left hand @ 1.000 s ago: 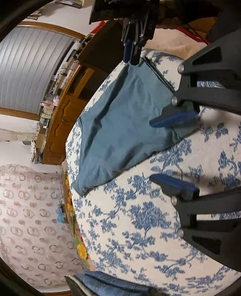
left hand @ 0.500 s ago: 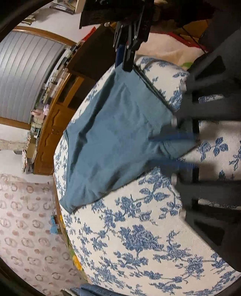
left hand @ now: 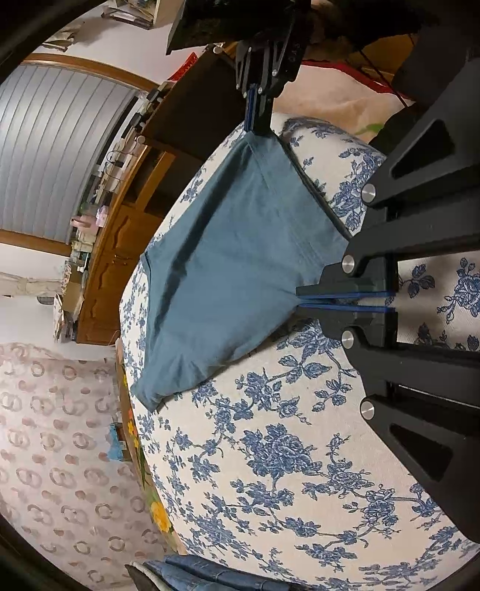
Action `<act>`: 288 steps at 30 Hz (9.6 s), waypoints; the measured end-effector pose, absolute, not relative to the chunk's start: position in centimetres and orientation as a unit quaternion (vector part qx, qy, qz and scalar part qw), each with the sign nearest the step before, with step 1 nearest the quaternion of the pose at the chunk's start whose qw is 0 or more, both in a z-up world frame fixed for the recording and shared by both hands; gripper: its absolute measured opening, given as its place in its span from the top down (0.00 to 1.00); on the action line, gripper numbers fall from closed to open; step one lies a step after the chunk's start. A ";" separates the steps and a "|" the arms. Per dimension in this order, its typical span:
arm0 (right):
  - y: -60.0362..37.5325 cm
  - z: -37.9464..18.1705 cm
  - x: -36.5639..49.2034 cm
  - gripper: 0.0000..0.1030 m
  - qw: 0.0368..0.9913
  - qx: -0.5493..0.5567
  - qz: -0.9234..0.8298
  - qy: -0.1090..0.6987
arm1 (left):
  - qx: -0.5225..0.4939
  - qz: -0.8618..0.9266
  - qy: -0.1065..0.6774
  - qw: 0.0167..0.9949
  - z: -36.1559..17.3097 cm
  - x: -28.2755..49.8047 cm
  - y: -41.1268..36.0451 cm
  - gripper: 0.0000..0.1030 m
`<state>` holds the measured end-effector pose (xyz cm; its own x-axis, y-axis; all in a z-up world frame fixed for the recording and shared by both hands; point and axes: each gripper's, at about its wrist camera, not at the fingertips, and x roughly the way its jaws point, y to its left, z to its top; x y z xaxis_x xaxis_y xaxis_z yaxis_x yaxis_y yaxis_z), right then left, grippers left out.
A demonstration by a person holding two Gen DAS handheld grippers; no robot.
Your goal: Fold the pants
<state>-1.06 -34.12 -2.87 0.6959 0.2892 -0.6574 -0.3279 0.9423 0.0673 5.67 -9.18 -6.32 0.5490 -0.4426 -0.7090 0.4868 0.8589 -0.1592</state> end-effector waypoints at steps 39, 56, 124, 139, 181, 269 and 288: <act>-34.1 -4.3 0.9 0.64 0.919 0.009 0.142 0.367 | 0.029 -0.240 0.399 0.884 -6.8 5.7 -8.7 0.26; -33.8 -4.4 0.3 0.68 0.921 -0.001 0.153 0.357 | 0.043 -0.260 0.411 0.873 -7.7 4.6 -10.8 0.54; -19.0 16.9 12.5 0.86 0.970 -0.126 0.186 0.090 | 0.020 -0.125 0.152 0.980 12.0 13.8 1.0 0.89; -18.0 7.2 8.6 0.86 0.901 -0.140 0.298 0.281 | 0.019 -0.140 0.317 0.938 -0.9 4.4 0.7 0.89; -21.4 -1.4 6.2 0.85 0.891 -0.046 0.283 0.351 | -0.023 -0.120 0.400 0.908 -8.1 2.4 0.6 0.60; -21.4 5.2 11.4 0.87 0.917 0.001 0.282 0.283 | -0.033 -0.124 0.294 0.947 0.8 9.4 1.6 0.89; -19.2 2.6 15.3 0.87 0.910 -0.019 0.264 0.318 | -0.047 -0.126 0.339 0.931 -2.3 10.5 2.1 0.51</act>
